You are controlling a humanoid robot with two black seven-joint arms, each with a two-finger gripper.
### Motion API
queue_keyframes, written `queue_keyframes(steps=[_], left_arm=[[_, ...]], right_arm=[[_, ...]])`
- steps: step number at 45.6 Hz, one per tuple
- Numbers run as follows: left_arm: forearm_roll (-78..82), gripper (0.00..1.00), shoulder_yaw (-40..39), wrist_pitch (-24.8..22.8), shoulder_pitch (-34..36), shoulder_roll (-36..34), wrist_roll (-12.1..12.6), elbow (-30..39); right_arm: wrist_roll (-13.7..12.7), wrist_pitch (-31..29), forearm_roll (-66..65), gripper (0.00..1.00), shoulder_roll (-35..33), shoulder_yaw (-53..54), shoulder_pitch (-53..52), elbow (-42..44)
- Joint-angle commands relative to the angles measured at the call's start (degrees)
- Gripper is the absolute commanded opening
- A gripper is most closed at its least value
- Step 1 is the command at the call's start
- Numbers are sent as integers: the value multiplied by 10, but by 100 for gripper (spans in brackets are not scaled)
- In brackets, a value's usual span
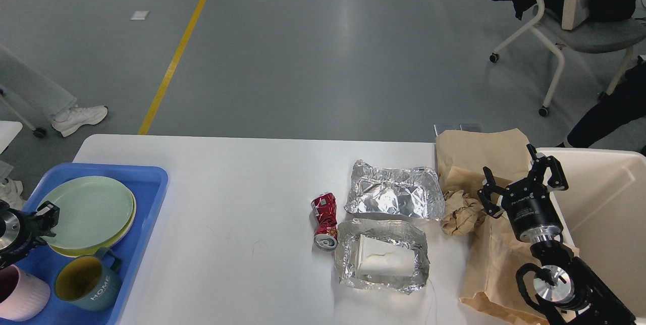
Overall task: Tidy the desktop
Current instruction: 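Release the plate and raise the left gripper above the tray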
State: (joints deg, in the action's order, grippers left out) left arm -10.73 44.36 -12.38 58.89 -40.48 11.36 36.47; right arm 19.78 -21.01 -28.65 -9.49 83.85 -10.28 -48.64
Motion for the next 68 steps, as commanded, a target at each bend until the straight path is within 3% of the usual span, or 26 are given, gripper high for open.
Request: queue_keyframes(steps=[1,12,19,28,41,47,53,57,61,68], left_arm=[[0,81,0,20,1,0,0,1],[0,93,-5,13,12,-7,2,0],[-1,96,-88,14,16,-22,-8,-3],[-1,96,-308,12,-20,-19,-9,-3],[-1,96,-775,10,-161,22,-11,-3],[0,96,-956,-21,-219,87,-11,2],[4,96,-1023,-105,-259,116,-10,20],[4,96,-1060,-113,-302,127,-12,65],[11,96,-1146,-112,-358,159,-24,96],[169,96,-1273,-115,-436,247,-48,144]], right_arm=[[0,0,0,100,0,0,0,0],[0,0,0,100,0,0,0,0],[0,0,0,100,0,0,0,0],[0,0,0,100,0,0,0,0],[0,0,0,100,0,0,0,0],[0,0,0,100,0,0,0,0],[0,0,0,100,0,0,0,0],[0,0,0,100,0,0,0,0],[0,0,0,100,0,0,0,0],[0,0,0,100,0,0,0,0]])
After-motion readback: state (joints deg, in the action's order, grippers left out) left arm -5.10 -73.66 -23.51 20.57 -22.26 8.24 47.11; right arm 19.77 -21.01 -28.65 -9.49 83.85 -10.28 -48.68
